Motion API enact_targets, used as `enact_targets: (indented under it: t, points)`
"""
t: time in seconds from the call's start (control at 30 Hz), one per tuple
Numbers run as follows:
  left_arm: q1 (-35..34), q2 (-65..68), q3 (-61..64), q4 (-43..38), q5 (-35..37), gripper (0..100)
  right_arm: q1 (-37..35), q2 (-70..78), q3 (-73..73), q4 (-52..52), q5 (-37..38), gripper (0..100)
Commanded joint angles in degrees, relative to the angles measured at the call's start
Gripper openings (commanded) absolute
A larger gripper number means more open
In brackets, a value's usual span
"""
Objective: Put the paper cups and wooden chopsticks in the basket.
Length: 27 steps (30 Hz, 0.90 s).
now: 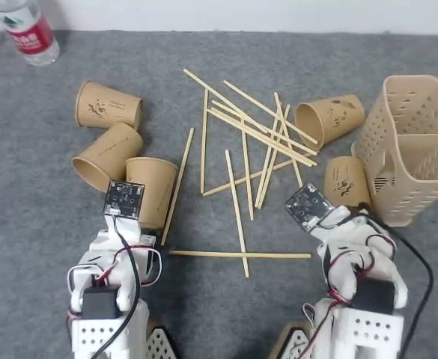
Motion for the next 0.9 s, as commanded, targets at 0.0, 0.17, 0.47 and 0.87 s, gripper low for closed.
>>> enact_targets:
  t: [0.0, 0.17, 0.47, 0.87]
  points:
    - [-0.26, -0.70, -0.31, 0.18, -0.53, 13, 0.75, -0.66, 0.26, -0.84, 6.24, 31.0]
    - [-0.26, -0.70, -0.31, 0.18, -0.53, 13, 2.07, -0.66, 0.18, -0.75, 15.47, 28.8]
    - [-0.26, -0.70, -0.31, 0.26, -0.53, 13, 9.45, -0.66, -0.18, -1.19, 28.31, 28.9]
    - [-0.35, -0.70, -0.31, 0.88, -0.53, 13, 10.95, -0.13, 3.78, -6.99, 28.13, 28.8]
